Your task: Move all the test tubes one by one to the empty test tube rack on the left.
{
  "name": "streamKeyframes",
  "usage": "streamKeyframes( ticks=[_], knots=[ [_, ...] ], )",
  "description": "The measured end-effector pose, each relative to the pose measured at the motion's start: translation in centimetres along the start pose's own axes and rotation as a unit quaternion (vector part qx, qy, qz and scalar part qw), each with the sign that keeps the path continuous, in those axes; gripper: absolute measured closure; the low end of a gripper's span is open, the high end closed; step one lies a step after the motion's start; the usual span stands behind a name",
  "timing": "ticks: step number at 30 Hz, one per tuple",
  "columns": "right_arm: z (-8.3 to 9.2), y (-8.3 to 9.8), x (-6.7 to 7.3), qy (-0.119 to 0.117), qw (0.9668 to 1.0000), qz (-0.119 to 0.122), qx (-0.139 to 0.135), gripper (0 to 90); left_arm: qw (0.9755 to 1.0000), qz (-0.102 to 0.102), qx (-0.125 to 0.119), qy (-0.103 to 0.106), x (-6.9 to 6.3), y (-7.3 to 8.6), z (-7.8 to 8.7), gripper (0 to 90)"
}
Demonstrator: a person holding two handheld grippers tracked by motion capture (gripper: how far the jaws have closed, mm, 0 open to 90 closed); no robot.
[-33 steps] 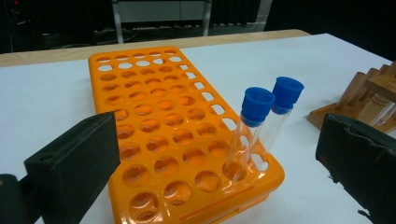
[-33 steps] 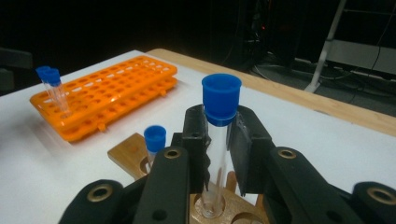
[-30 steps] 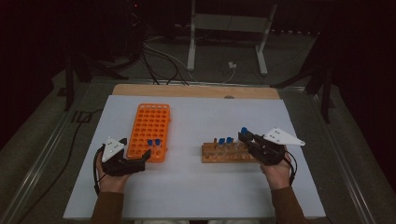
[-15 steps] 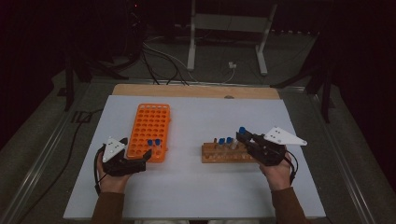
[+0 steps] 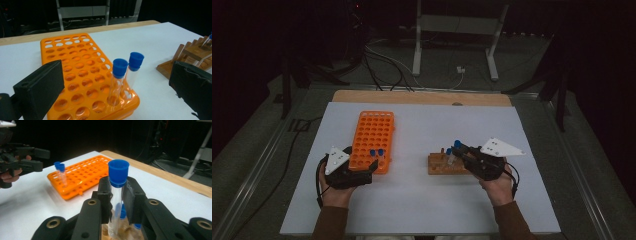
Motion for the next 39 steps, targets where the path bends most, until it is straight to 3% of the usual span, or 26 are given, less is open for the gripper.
streamKeyframes(
  ticks=[6,20,28,33,36,39],
  knots=[
    [-1.4,0.1,1.2,-0.018,0.9998,0.001,0.004,76.7,0.9999,-0.009,-0.004,0.002,-0.6,-0.5,0.0,1.2],
    [-4.4,-0.3,3.0,-0.043,0.9991,-0.002,0.003,76.7,0.9997,-0.005,-0.012,0.02,-2.0,-1.2,-0.4,1.5],
    [-5.8,-0.3,4.1,-0.059,0.9983,-0.004,0.006,76.7,0.9984,-0.01,-0.011,0.054,-3.7,-1.7,-1.4,2.9],
    [-6.5,-0.4,4.8,-0.07,0.9975,-0.005,0.007,76.7,0.9961,-0.022,0.003,0.086,-5.2,-1.8,-2.4,3.1],
    [-6.9,-0.4,5.3,-0.079,0.9968,-0.004,0.007,76.7,0.9944,-0.031,0.006,0.1,-5.9,-1.8,-2.7,7.4],
    [-7.3,-0.3,5.9,-0.087,0.9961,-0.006,0.009,76.7,0.9929,-0.035,0.004,0.114,-6.3,-1.8,-2.8,19.2]
  ],
)
Point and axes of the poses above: each handheld gripper's, and its own axes: z roughly backward along the jaws, y roughly out of its underside, x roughly to its left, the point moved 1 cm from there along -z, roughly forward along the jaws, and after that the axes turned 13 degrees about -x, right-handed, at the moved point
